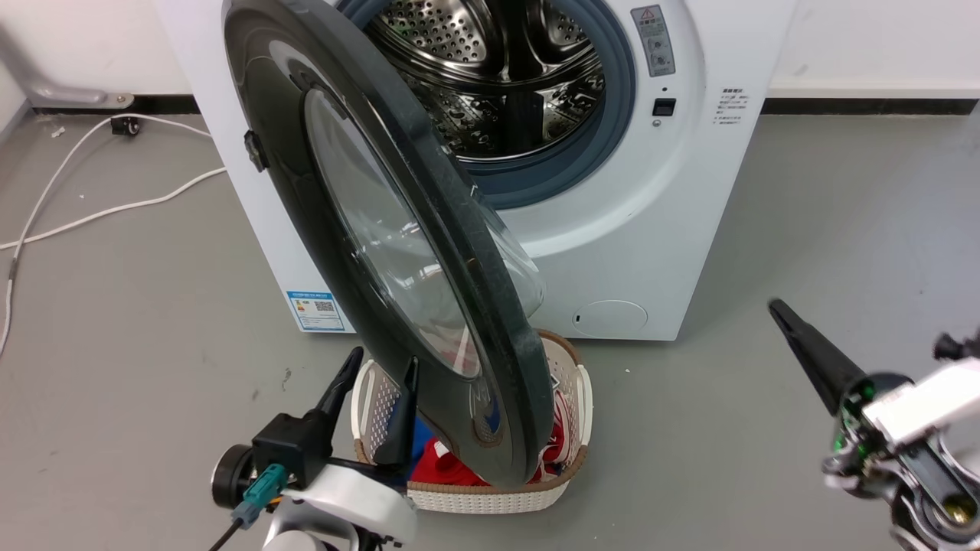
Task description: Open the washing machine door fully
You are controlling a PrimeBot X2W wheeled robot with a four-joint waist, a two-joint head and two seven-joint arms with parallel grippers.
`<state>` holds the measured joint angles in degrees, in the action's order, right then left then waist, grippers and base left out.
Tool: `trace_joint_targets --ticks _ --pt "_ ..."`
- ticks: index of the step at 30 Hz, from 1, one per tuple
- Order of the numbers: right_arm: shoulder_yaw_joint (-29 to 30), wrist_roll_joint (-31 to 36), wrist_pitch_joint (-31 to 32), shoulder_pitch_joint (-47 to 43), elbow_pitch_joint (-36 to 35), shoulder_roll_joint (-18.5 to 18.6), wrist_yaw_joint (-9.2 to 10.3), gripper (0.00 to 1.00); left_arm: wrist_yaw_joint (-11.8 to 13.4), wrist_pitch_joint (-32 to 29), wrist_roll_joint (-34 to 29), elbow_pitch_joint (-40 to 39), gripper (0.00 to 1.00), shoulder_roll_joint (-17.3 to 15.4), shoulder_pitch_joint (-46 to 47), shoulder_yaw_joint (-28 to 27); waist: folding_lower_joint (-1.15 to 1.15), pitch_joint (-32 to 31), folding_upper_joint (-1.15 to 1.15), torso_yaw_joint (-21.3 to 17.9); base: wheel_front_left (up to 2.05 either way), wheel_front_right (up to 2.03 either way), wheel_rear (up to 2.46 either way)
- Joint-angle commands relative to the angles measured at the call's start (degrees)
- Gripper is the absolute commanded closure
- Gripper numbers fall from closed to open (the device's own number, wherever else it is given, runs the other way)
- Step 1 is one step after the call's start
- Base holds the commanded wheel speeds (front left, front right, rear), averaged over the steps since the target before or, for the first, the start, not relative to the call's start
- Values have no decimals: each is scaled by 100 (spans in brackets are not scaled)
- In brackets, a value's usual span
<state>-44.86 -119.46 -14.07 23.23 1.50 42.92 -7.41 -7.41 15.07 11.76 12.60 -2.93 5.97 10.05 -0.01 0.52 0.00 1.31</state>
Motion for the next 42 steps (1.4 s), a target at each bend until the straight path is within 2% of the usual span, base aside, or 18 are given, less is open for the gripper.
trace_joint_targets --ticks 1,2,5,7,8,13,19,23,26,31,42 --pt "242 235 -80 -357 -11 47 -14 42 -7 13 -40 8 0 -10 -97 -75 1 -16 0 -47 0 0 0" --pt "463 416 -103 -527 62 17 -14 0 -7 13 -51 1 0 -10 -111 -112 1 -21 0 -73 0 0 0" --pt "1282 1341 -102 -1025 502 -320 -15 0 -7 13 -78 0 0 -8 -146 -225 1 -42 0 -128 0 0 0" --pt "1810 2241 -104 -1268 802 -529 -14 0 -7 13 -127 -1 0 -14 -183 -263 1 -56 0 -150 0 0 0" --pt "1810 2241 -104 -1268 802 -529 -14 0 -7 13 -127 -1 0 -14 -183 -263 1 -56 0 -150 0 0 0" --pt "3208 5253 -107 -1588 1259 -1245 -15 0 -7 13 -185 -36 0 -24 -183 -331 1 -67 0 -171 0 0 0" --pt "4592 8546 -73 -1868 588 -2284 -8 0 -7 13 -235 -55 0 -34 -151 -341 1 -65 0 -134 0 0 0" --pt "5001 10077 362 -2140 -322 -2950 -7 0 -7 13 -273 -75 0 -33 -92 -368 1 -48 0 -83 0 0 0" --pt "4946 10727 702 -2431 -797 -3330 -7 0 -7 13 -293 -68 0 -35 -78 -370 1 -57 0 -40 0 0 0" --pt "4823 11125 924 -2831 -794 -3661 -7 0 -7 13 -300 -48 0 -42 -107 -391 1 -99 0 -5 0 0 0" --pt "4865 11257 770 -2821 -344 -3774 -7 0 -8 13 -270 103 0 -70 -189 -339 1 -209 0 -7 0 0 0"
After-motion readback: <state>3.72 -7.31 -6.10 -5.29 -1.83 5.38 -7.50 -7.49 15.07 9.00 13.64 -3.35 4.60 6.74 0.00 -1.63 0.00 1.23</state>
